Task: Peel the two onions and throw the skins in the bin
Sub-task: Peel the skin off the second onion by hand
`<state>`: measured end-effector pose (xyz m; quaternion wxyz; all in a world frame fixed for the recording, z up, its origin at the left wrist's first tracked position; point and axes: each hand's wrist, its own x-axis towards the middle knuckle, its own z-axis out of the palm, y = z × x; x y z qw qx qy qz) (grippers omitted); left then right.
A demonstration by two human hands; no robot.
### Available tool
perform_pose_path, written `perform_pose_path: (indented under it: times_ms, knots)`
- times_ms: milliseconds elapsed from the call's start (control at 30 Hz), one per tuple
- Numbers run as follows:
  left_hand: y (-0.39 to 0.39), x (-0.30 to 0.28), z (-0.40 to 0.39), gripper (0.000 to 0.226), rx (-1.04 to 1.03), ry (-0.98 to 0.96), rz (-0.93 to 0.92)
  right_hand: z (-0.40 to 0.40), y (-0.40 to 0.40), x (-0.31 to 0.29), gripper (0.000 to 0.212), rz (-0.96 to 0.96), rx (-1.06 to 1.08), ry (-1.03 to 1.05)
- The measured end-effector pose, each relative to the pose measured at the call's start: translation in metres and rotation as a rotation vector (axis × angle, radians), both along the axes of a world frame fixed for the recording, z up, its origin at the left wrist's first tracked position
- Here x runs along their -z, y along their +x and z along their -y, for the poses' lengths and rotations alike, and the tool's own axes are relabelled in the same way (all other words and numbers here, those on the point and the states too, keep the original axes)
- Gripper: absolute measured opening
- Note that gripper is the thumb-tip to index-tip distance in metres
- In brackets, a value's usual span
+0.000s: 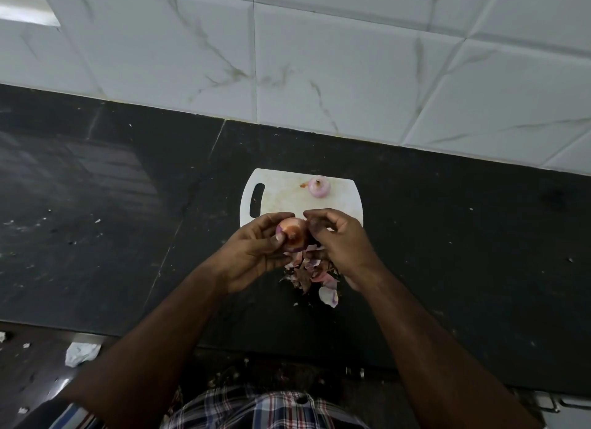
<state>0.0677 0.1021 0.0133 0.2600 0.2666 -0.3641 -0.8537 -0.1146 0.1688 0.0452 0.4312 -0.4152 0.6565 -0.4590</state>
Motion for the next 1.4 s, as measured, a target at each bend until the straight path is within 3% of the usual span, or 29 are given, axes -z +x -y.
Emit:
perform_pose_path:
  times_ms: [100,300,433,533,633,733,1067,1267,1400]
  knots:
    - [-0.001,0.000,0.000,0.049,-0.006,-0.020,0.016,0.000,0.002,0.003,0.031,-0.062,-0.015,-0.018]
    - [-0.002,-0.002,0.001,0.044,-0.008,0.000,0.029,0.000,0.001,0.005,0.019,-0.070,0.057,-0.100]
    - [-0.001,-0.003,0.000,0.042,-0.022,0.030,0.007,-0.001,-0.003,0.002,0.022,0.015,0.115,-0.080]
    - [-0.004,-0.005,0.001,0.041,-0.034,0.005,0.027,-0.004,-0.007,-0.001,0.020,0.115,0.016,-0.034]
    - [-0.007,-0.009,0.000,0.043,-0.029,-0.017,0.052,-0.004,-0.005,0.003,0.049,-0.024,-0.115,-0.034]
    - [-0.010,-0.012,0.000,0.044,-0.037,-0.026,0.066,-0.002,-0.002,0.007,0.053,-0.115,-0.060,-0.071]
    - [-0.014,-0.011,-0.007,0.039,-0.056,-0.012,0.061,-0.004,-0.005,0.010,0.045,0.109,0.031,-0.055]
    - [-0.015,-0.007,-0.005,0.041,-0.070,-0.045,0.063,-0.008,-0.009,0.004,0.032,0.396,-0.007,0.007]
    - [-0.015,-0.007,-0.004,0.043,-0.075,-0.105,0.105,-0.005,-0.012,0.003,0.027,0.346,-0.026,0.061]
